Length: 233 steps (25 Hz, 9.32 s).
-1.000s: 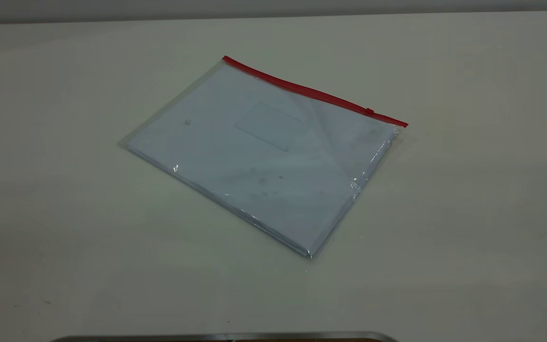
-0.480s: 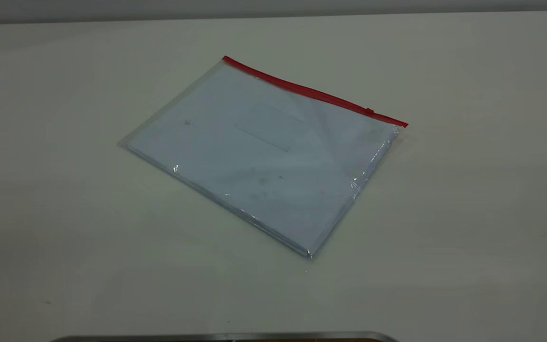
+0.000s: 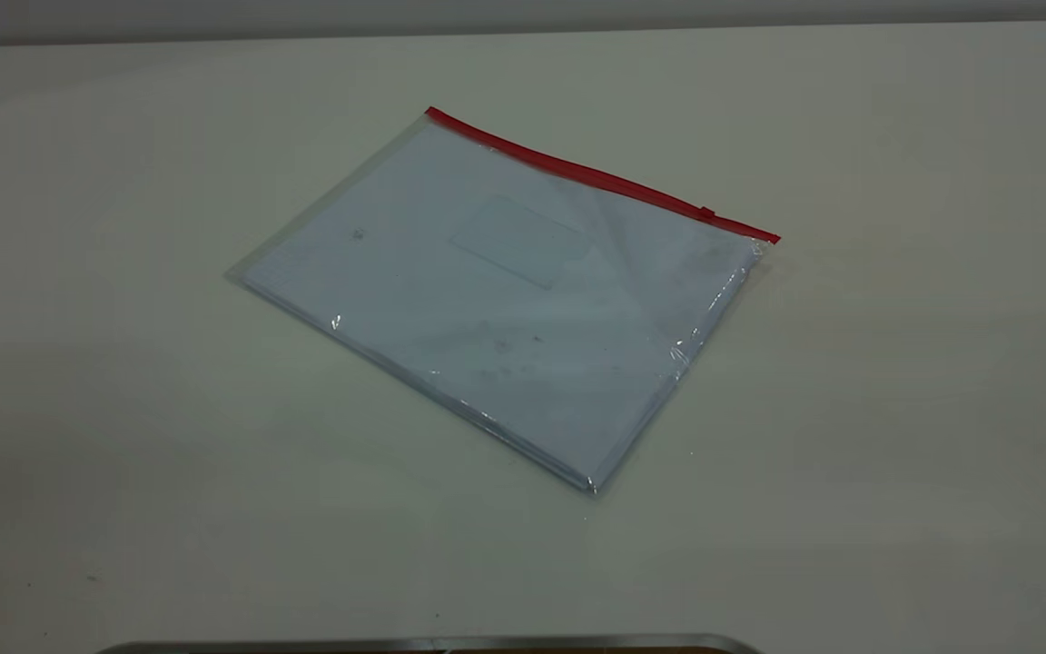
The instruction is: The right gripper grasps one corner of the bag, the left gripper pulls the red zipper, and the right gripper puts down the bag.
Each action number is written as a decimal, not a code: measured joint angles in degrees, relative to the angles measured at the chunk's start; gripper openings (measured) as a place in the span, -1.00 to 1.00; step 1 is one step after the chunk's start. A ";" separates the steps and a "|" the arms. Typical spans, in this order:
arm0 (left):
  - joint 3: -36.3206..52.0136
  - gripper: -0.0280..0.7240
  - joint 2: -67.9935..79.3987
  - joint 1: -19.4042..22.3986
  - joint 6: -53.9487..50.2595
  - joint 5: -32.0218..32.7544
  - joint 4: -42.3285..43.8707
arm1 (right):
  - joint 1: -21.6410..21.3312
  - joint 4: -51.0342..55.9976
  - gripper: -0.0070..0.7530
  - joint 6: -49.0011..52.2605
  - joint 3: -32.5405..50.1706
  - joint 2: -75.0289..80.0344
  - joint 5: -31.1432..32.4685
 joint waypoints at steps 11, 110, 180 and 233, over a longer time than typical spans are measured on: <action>-5.97 0.15 12.51 0.01 0.61 -7.45 -0.21 | 0.00 17.79 0.16 -3.47 -0.05 9.85 -13.41; -28.36 0.45 82.20 0.06 29.42 -31.40 -29.81 | 1.37 89.18 -0.04 -93.21 -47.92 149.88 -9.11; -38.56 0.45 106.14 -10.71 68.74 -31.20 -59.46 | 18.09 56.38 -0.89 -80.10 -55.58 129.64 -14.17; -65.53 -0.51 131.42 -15.98 75.06 -12.01 -56.81 | 17.99 57.40 -0.89 -81.88 -58.40 129.70 -15.80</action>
